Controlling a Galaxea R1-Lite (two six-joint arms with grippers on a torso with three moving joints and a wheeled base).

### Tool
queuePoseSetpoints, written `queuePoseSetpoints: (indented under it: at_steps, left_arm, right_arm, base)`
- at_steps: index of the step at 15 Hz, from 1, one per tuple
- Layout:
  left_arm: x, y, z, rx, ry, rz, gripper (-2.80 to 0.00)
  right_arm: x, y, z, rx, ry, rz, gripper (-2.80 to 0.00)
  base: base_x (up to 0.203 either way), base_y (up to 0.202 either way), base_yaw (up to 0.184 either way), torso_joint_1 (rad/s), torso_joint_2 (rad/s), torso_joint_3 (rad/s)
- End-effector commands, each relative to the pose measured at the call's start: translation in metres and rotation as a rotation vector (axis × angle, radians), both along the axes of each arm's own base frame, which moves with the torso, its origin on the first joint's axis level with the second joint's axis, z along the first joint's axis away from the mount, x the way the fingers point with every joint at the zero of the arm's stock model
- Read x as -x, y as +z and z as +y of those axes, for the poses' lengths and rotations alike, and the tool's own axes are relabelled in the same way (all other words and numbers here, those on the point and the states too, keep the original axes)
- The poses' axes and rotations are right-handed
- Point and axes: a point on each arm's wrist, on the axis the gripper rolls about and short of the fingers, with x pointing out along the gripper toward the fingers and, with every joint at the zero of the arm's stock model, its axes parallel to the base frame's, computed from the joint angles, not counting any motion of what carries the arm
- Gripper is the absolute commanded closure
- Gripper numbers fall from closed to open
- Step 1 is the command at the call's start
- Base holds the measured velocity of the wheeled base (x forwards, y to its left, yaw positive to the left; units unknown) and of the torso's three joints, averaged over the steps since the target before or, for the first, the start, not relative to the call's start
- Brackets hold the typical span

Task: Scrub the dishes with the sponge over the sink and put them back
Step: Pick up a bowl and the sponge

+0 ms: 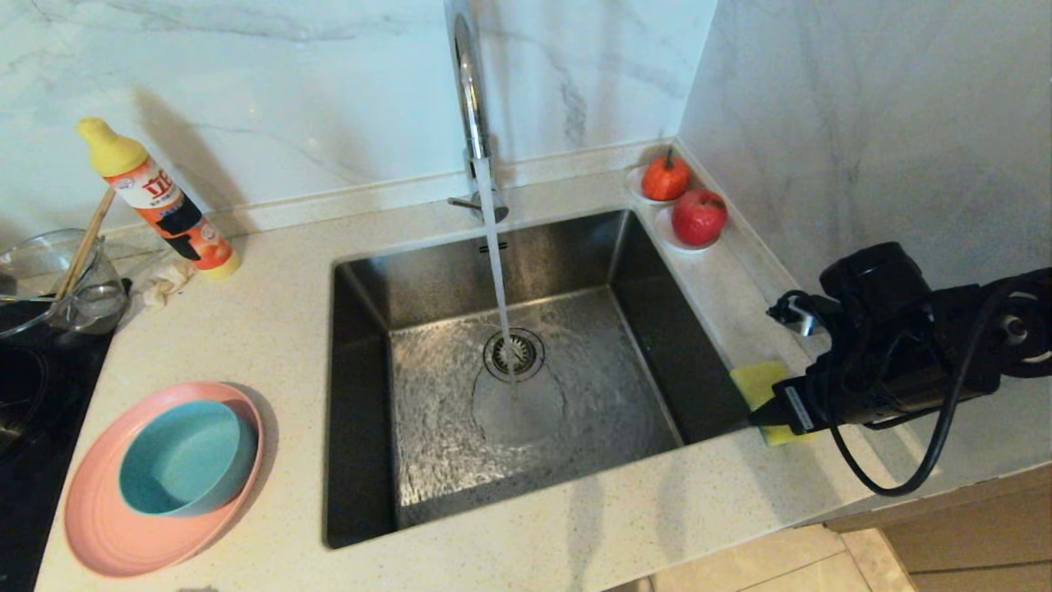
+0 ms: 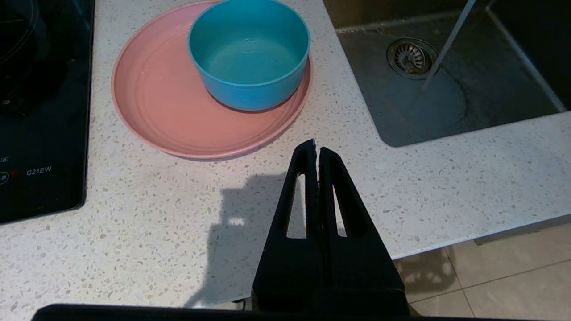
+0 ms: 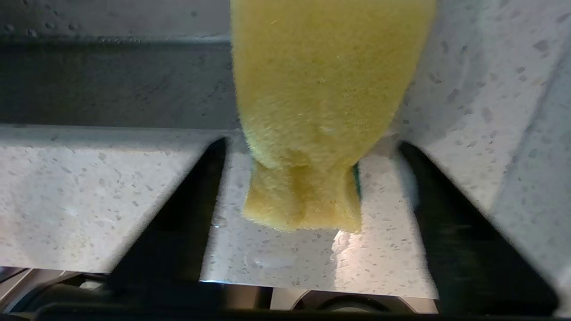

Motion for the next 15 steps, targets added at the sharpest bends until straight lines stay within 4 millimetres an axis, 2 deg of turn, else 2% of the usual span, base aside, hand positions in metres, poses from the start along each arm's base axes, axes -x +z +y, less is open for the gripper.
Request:
queuePoseSetpoints:
  at_steps: [1, 5, 9, 11, 15]
  left_arm:
    - [0.000, 0.000, 0.000, 0.000, 0.000, -0.001, 0.00]
    - [0.000, 0.000, 0.000, 0.000, 0.000, -0.001, 0.00]
    - [0.000, 0.000, 0.000, 0.000, 0.000, -0.001, 0.00]
    - [0.000, 0.000, 0.000, 0.000, 0.000, -0.001, 0.00]
    - [0.000, 0.000, 0.000, 0.000, 0.000, -0.001, 0.00]
  right_arm:
    - [0.001, 0.001, 0.000, 0.000, 0.000, 0.000, 0.00]
    - [-0.001, -0.003, 0.002, 0.003, 0.006, 0.009, 0.00]
    - [0.004, 0.009, 0.001, -0.007, 0.008, -0.022, 0.00]
    - [0.014, 0.022, 0.003, -0.016, 0.020, -0.055, 0.00]
    - [0.052, 0.057, 0.007, -0.047, 0.072, -0.141, 0.00]
  base:
    - [0.000, 0.000, 0.000, 0.000, 0.00, 0.000]
    - [0.000, 0.000, 0.000, 0.000, 0.00, 0.000]
    - [0.000, 0.000, 0.000, 0.000, 0.00, 0.000]
    - [0.000, 0.000, 0.000, 0.000, 0.00, 0.000]
    - [0.000, 0.000, 0.000, 0.000, 0.00, 0.000]
